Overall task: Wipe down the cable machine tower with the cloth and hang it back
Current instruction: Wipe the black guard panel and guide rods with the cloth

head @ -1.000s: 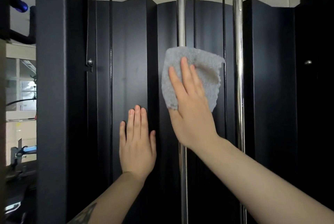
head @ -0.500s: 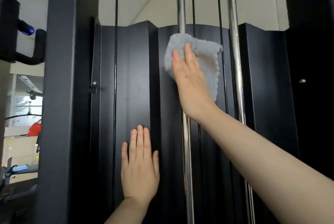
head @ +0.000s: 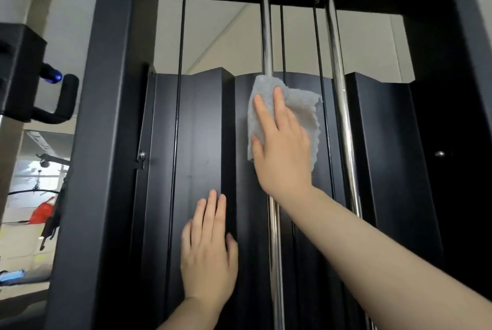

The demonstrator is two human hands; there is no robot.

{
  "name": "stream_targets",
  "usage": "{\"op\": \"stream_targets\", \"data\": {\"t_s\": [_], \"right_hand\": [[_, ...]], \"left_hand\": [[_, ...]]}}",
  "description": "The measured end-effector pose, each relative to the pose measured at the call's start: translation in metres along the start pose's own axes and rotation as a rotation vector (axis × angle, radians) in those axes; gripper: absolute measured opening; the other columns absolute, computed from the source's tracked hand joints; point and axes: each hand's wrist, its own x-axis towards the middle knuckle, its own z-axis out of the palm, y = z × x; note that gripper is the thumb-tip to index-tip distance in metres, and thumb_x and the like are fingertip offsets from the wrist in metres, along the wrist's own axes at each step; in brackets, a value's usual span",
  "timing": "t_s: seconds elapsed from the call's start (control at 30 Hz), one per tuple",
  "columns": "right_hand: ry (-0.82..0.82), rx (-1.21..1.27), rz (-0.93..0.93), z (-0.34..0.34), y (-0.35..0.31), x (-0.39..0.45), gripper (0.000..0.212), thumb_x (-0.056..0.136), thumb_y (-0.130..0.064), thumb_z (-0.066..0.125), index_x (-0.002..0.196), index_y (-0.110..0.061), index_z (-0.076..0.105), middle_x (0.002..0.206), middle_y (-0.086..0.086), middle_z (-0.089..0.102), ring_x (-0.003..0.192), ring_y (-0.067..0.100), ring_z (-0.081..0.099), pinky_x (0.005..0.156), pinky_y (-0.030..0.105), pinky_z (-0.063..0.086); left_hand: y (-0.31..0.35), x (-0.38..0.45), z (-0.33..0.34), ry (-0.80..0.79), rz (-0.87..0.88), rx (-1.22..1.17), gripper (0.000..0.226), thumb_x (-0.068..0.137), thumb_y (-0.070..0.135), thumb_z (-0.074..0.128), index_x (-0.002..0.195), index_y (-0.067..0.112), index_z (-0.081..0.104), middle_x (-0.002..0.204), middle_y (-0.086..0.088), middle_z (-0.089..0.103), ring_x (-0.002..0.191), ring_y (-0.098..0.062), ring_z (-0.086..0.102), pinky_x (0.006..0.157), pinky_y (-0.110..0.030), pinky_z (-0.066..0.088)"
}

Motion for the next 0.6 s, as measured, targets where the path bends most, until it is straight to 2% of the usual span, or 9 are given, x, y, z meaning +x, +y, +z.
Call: {"op": "stream_targets", "data": {"t_s": [0.1, 0.23, 0.33, 0.47, 0.6], "right_hand": [[0.049, -0.029, 0.104, 0.003, -0.009, -0.030, 0.074, 0.089, -0.019, 0.056, 0.152, -0.022, 0.017, 0.157, 0.010, 0.021, 0.129, 0.021, 0.042, 0.097, 0.037, 0.041], [0.004, -0.083, 0.136, 0.006, -0.013, -0.089, 0.084, 0.076, -0.025, 0.062, 0.150, -0.013, 0.024, 0.144, 0.014, 0.043, 0.123, 0.028, 0.052, 0.092, 0.040, 0.048], [0.027, -0.121, 0.070, 0.005, -0.004, -0.060, 0.083, 0.076, -0.024, 0.067, 0.147, -0.007, 0.027, 0.138, 0.019, 0.049, 0.112, 0.031, 0.058, 0.087, 0.041, 0.050], [0.040, -0.019, 0.061, -0.001, 0.003, 0.019, 0.073, 0.096, -0.036, 0.043, 0.151, -0.011, 0.002, 0.142, 0.012, 0.042, 0.123, 0.029, 0.046, 0.102, 0.044, 0.040], [0.042, 0.066, 0.185, 0.005, 0.002, 0.001, 0.068, 0.096, -0.041, 0.038, 0.150, -0.022, 0.001, 0.123, 0.007, 0.054, 0.110, 0.022, 0.054, 0.092, 0.043, 0.048]], "left_hand": [[0.003, 0.026, 0.000, 0.029, 0.003, 0.036, 0.067, 0.087, 0.023, 0.034, 0.153, 0.014, 0.024, 0.159, -0.003, 0.028, 0.146, -0.019, 0.023, 0.120, -0.034, 0.008], [-0.004, 0.034, 0.001, 0.044, 0.048, 0.097, 0.064, 0.092, 0.024, 0.034, 0.152, 0.007, 0.025, 0.159, -0.007, 0.028, 0.147, -0.021, 0.022, 0.121, -0.037, 0.009], [-0.003, 0.028, 0.004, 0.080, 0.067, 0.145, 0.059, 0.095, 0.024, 0.033, 0.151, 0.005, 0.030, 0.158, -0.009, 0.029, 0.146, -0.022, 0.026, 0.119, -0.040, 0.015], [-0.002, 0.027, 0.005, 0.098, 0.064, 0.151, 0.058, 0.096, 0.024, 0.031, 0.151, 0.005, 0.031, 0.158, -0.009, 0.030, 0.145, -0.022, 0.028, 0.116, -0.042, 0.021], [-0.004, 0.027, 0.005, 0.086, 0.072, 0.145, 0.058, 0.096, 0.023, 0.031, 0.151, 0.005, 0.031, 0.158, -0.009, 0.030, 0.145, -0.022, 0.029, 0.116, -0.042, 0.022]]}}
